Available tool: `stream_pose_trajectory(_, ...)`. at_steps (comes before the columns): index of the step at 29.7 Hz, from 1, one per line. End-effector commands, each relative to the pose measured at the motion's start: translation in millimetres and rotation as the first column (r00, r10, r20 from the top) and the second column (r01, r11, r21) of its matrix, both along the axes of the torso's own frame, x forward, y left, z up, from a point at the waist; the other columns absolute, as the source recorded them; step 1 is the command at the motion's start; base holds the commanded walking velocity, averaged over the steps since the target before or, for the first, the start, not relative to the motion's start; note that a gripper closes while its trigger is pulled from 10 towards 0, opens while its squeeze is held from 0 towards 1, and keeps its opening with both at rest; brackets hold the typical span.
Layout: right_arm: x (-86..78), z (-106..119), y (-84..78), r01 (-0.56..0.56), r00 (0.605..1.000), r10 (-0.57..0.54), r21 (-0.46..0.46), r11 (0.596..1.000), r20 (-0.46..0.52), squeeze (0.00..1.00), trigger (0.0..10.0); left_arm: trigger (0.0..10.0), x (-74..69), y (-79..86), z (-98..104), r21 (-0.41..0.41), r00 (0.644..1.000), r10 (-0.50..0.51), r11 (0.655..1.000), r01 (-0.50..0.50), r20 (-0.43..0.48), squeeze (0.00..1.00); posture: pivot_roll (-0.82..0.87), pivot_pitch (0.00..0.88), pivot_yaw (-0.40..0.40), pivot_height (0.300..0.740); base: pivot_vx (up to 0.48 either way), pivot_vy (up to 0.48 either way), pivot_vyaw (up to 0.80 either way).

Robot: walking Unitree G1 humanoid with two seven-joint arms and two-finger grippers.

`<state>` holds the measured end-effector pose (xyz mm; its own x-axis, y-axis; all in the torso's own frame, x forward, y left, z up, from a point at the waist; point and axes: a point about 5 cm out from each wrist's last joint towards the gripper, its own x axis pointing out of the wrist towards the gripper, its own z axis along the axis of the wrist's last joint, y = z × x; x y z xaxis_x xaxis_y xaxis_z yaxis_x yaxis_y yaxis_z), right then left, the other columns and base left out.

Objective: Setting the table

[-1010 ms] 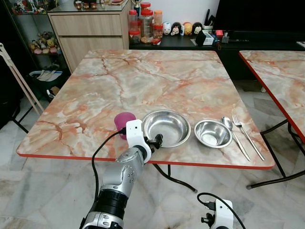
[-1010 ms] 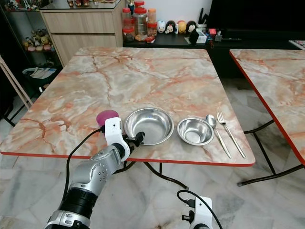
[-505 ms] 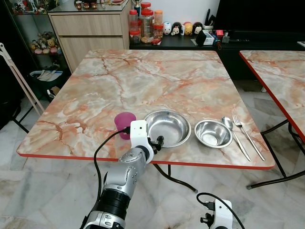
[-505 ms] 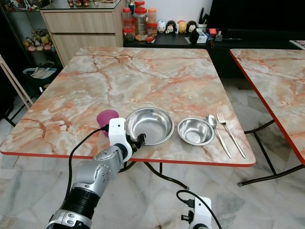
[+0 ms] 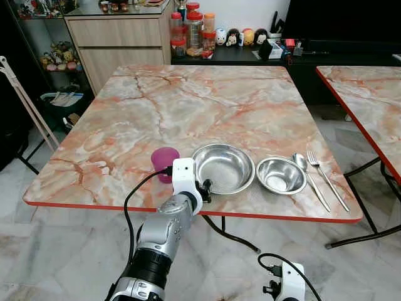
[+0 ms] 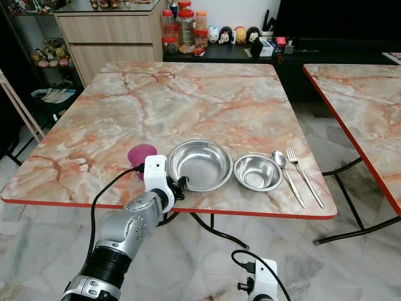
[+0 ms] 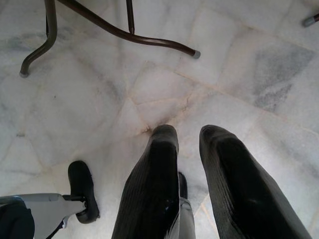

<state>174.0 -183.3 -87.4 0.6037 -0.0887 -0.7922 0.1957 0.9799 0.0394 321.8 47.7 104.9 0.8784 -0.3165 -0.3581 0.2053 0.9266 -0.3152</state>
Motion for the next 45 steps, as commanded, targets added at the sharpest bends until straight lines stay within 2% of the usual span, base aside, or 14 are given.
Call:
stream_pose_trajectory(1,1.0,0.3,0.4,0.010,1.000,-0.010,0.001,1.000,0.001,0.00,10.0,0.0,-0.9,-0.2,-2.1,0.024,1.000,-0.002,1.000,0.003,-0.016,0.00,0.03,0.000,0.010,0.740,0.000,0.000,0.00)
stream_pose_trajectory(24,3.9,1.6,0.2,-0.001,1.000,0.001,-0.005,1.000,0.005,0.00,10.0,0.0,1.0,11.7,-4.8,0.002,0.994,0.107,0.994,-0.107,-0.021,0.00,0.04,0.000,-0.001,0.740,0.000,0.000,0.00)
stream_pose_trajectory(29,4.2,1.8,-0.1,-0.003,1.000,0.003,-0.005,1.000,0.005,0.00,10.0,0.0,2.9,12.1,-0.2,-0.037,0.992,0.124,0.992,-0.124,0.007,0.00,0.04,0.000,-0.002,0.740,0.000,0.000,0.00)
stream_pose_trajectory(31,4.3,1.8,-0.2,-0.002,1.000,0.002,-0.005,1.000,0.005,0.00,10.0,0.0,5.0,12.1,8.7,-0.095,0.988,0.145,0.986,-0.139,0.055,0.00,0.03,0.000,-0.002,0.740,0.000,0.000,0.00)
stream_pose_trajectory(32,4.3,1.9,-0.2,-0.002,1.000,0.002,-0.005,1.000,0.006,0.00,10.0,0.0,6.6,11.9,17.6,-0.164,0.982,0.159,0.976,-0.141,0.100,0.00,0.03,0.000,-0.003,0.740,0.000,0.000,0.00)
stream_pose_trajectory(33,4.3,1.9,-0.2,-0.002,1.000,0.002,-0.005,1.000,0.006,0.00,10.0,0.0,6.6,11.9,17.6,-0.164,0.982,0.159,0.976,-0.141,0.100,0.00,0.03,0.000,-0.003,0.740,0.000,0.000,0.00)
stream_pose_trajectory(34,4.3,1.9,-0.2,-0.001,1.000,0.001,-0.005,1.000,0.006,0.00,10.0,0.0,7.1,11.8,21.6,-0.197,0.979,0.164,0.971,-0.138,0.121,0.00,0.03,0.000,-0.003,0.740,0.000,0.000,0.00)
stream_pose_trajectory(35,4.3,1.9,-0.4,0.000,1.000,0.000,-0.005,1.000,0.006,0.00,10.0,1.8,7.2,10.1,32.3,-0.270,0.971,0.161,0.957,-0.109,0.175,0.00,0.04,0.000,-0.005,0.740,0.000,0.000,0.00)
stream_pose_trajectory(36,4.3,1.9,-0.4,0.000,1.000,0.000,-0.005,1.000,0.006,0.00,10.0,4.9,7.1,10.1,35.2,-0.285,0.968,0.165,0.952,-0.107,0.189,0.00,0.04,0.000,-0.004,0.740,0.000,0.000,0.00)
stream_pose_trajectory(37,4.2,1.8,-0.4,0.000,1.000,0.000,-0.005,1.000,0.005,0.00,10.0,10.0,6.9,9.8,37.0,-0.304,0.966,0.167,0.947,-0.102,0.197,0.00,0.03,0.000,-0.004,0.740,0.000,0.000,0.00)
stream_pose_trajectory(43,4.5,2.0,-0.8,0.001,1.000,-0.001,-0.004,1.000,0.007,0.00,10.0,10.0,4.9,9.3,36.8,-0.400,0.966,0.169,0.913,-0.080,0.193,0.00,0.03,0.000,-0.002,0.740,0.000,0.000,0.00)
stream_pose_trajectory(45,4.5,2.1,-1.2,0.000,1.000,0.000,-0.004,1.000,0.007,0.00,10.0,10.0,4.3,11.5,35.4,-0.454,0.967,0.189,0.886,-0.092,0.172,0.00,0.03,0.000,-0.002,0.740,0.000,0.000,0.00)
